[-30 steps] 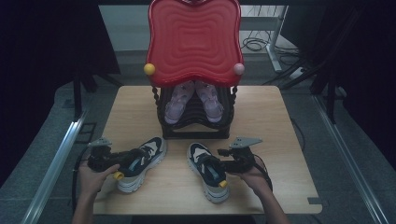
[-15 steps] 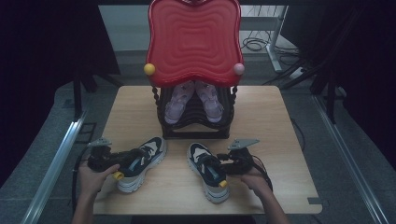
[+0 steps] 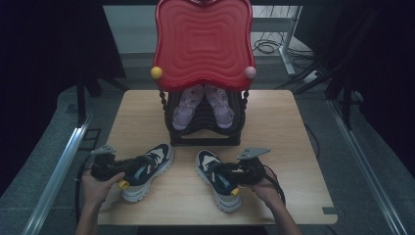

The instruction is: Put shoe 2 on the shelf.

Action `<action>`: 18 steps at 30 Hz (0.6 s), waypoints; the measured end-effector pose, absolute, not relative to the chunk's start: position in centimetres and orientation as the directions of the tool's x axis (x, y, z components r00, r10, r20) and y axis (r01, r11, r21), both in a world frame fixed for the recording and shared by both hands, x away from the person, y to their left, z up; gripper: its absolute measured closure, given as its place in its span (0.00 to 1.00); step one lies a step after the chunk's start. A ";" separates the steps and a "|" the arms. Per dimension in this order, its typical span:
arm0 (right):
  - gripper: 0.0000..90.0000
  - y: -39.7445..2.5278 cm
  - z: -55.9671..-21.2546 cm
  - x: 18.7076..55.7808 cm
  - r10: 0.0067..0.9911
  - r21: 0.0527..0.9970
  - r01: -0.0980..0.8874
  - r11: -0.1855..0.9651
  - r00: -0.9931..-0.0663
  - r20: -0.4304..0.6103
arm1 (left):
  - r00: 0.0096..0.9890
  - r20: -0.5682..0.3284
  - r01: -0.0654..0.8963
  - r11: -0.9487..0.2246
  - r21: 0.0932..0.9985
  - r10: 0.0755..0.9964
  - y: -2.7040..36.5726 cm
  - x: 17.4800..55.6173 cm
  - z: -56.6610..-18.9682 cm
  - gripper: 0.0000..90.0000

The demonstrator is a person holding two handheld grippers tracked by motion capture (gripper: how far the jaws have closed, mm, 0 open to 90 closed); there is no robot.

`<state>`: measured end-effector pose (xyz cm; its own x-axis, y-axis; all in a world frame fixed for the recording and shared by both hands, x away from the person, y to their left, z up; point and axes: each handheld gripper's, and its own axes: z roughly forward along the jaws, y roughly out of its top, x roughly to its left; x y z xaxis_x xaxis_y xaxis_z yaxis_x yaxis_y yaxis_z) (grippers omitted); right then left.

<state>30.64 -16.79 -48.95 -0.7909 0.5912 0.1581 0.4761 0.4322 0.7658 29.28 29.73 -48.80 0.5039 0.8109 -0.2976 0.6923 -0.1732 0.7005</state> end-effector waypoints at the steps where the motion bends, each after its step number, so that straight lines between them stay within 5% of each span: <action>1: 0.76 -16.8 -48.9 30.6 0.592 0.767 0.475 0.432 -0.791 0.156 | 0.503 -0.296 0.690 -0.171 0.703 0.812 29.8 29.2 -48.7 0.79; 18: 0.77 -18.9 -48.3 29.7 0.627 0.809 0.476 0.345 -0.758 0.178 | 0.507 -0.317 0.655 -0.118 0.747 0.802 30.1 28.3 -47.6 0.79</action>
<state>29.70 -18.95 -48.28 -0.7581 0.6275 0.1777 0.4756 0.3454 0.8090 28.29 30.15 -47.61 0.5066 0.8018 -0.3169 0.6546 -0.1185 0.7466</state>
